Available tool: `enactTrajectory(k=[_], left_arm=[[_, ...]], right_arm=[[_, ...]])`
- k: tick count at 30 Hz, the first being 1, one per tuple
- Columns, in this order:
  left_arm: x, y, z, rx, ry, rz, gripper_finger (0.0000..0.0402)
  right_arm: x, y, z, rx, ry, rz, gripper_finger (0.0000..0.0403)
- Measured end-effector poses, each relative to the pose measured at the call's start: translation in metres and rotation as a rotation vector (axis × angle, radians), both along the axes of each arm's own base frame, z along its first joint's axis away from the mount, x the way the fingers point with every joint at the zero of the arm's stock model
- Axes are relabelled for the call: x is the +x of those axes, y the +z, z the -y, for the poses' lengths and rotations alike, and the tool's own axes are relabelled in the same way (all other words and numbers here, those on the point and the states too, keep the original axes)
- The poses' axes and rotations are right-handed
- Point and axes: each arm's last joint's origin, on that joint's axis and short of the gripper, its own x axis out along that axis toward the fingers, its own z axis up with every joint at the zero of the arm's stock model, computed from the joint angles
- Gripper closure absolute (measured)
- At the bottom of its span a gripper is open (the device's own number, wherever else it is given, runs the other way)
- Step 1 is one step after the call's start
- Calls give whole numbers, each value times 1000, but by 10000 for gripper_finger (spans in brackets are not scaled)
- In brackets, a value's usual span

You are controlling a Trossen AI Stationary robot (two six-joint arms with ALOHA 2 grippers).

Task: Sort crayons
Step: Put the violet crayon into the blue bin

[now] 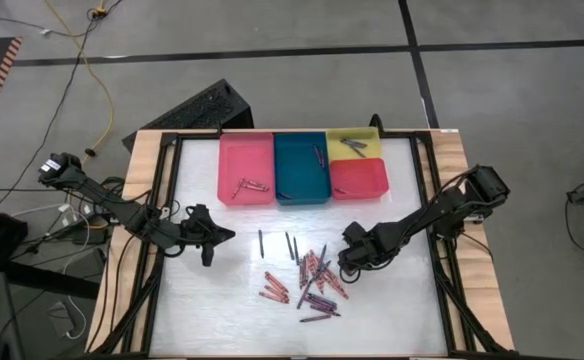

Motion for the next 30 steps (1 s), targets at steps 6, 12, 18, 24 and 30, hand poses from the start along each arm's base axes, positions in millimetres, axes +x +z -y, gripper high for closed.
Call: enactTrajectory(k=[6, 12, 18, 24, 30], left_arm=[[0, 0, 0, 2, 4, 0, 401], [0, 0, 0, 2, 5, 0, 401], [0, 0, 0, 2, 5, -1, 401], [0, 0, 0, -12, 9, 1, 401], [0, 0, 0, -14, 10, 0, 401]], right_arm=[[21, 25, -4, -21, 75, 104, 398], [48, 59, 5, -101, 171, 227, 398], [78, 90, 33, -267, 314, 375, 399], [97, 107, 78, -439, 362, 478, 399], [96, 110, 138, -502, 214, 459, 399]])
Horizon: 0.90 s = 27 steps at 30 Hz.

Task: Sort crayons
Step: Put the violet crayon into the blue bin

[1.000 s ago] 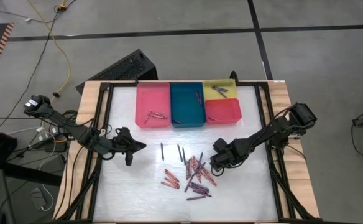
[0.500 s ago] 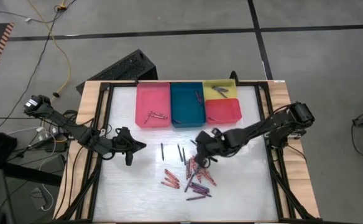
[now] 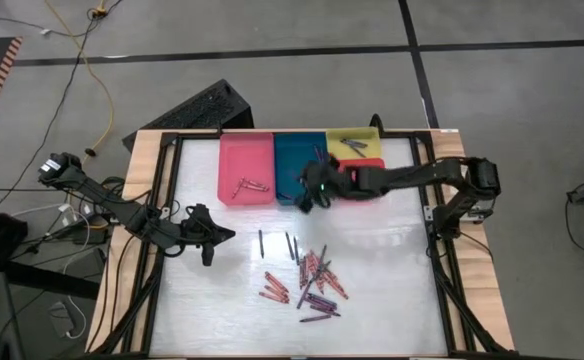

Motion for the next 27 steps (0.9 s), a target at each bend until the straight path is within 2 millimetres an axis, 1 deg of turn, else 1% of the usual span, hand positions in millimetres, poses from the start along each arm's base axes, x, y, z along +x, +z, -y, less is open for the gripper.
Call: enactTrajectory(k=[5, 7, 9, 10, 15, 18, 20, 27], left_arm=[[0, 0, 0, 0, 1, -1, 401], [0, 0, 0, 0, 1, -1, 401], [0, 0, 0, -1, 1, -1, 401], [0, 0, 0, 0, 1, -1, 401], [0, 0, 0, -4, 3, -3, 401], [0, 0, 0, -5, 3, -3, 401], [0, -1, 0, -4, 3, -6, 401], [-1, -2, -1, 9, 22, -13, 401]], right_arm=[[-5, -4, 42, 13, -131, 7, 399], [-3, -13, 56, 26, -176, 5, 399], [-2, -20, 66, 45, -202, -4, 399], [0, -28, 70, 56, -207, -22, 399], [14, -62, 79, 113, -174, -68, 399], [16, -75, 79, 139, -192, -103, 399], [17, -79, 80, 147, -202, -100, 399], [15, -80, 80, 154, -212, -124, 398]])
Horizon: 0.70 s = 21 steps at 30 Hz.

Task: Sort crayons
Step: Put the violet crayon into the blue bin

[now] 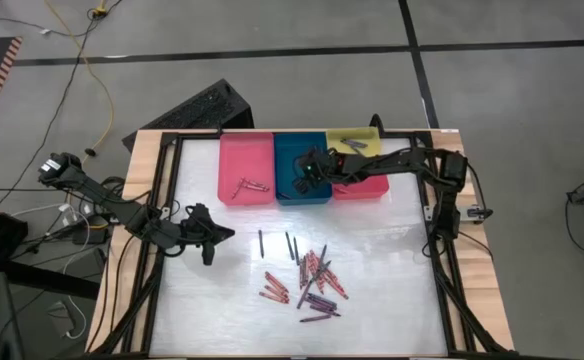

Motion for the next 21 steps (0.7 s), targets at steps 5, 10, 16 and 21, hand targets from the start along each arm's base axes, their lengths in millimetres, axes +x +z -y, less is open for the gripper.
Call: enactTrajectory(k=[5, 10, 16, 21], left_arm=[[0, 0, 0, -2, 3, 1, 401], [0, 0, 0, -12, 6, 4, 401], [0, 0, 0, -17, 3, 3, 401], [0, 0, 0, -18, 2, 3, 401]], right_arm=[[1, -7, 0, 14, -5, -25, 397], [1, -14, 1, 24, -6, -51, 396], [1, -16, 1, 20, 5, -66, 390], [1, -16, 1, 11, 20, -75, 349]])
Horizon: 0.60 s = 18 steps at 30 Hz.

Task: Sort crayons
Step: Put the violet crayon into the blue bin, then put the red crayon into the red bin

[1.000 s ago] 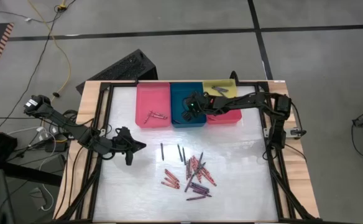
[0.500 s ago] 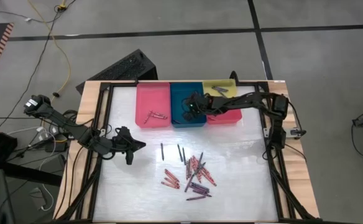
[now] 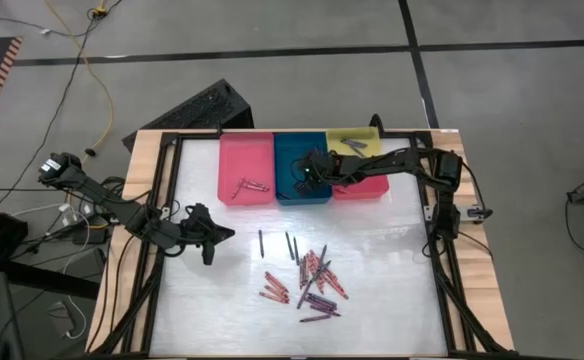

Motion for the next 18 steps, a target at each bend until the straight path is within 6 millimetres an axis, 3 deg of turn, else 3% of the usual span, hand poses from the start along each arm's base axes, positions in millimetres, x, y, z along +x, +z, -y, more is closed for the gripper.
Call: enactTrajectory(k=[5, 10, 14, 18], left_arm=[[0, 0, 0, 0, 0, 0, 401], [0, 0, 0, -1, -3, 0, 401], [0, 0, 1, -6, -23, -5, 401], [-1, 0, 2, -6, -30, -7, 401]], right_arm=[[5, 15, 0, -26, 39, 11, 313], [9, 57, -8, -21, 130, 7, 304], [8, 88, -32, 62, 242, -43, 303], [4, 103, -70, 156, 363, -115, 303]])
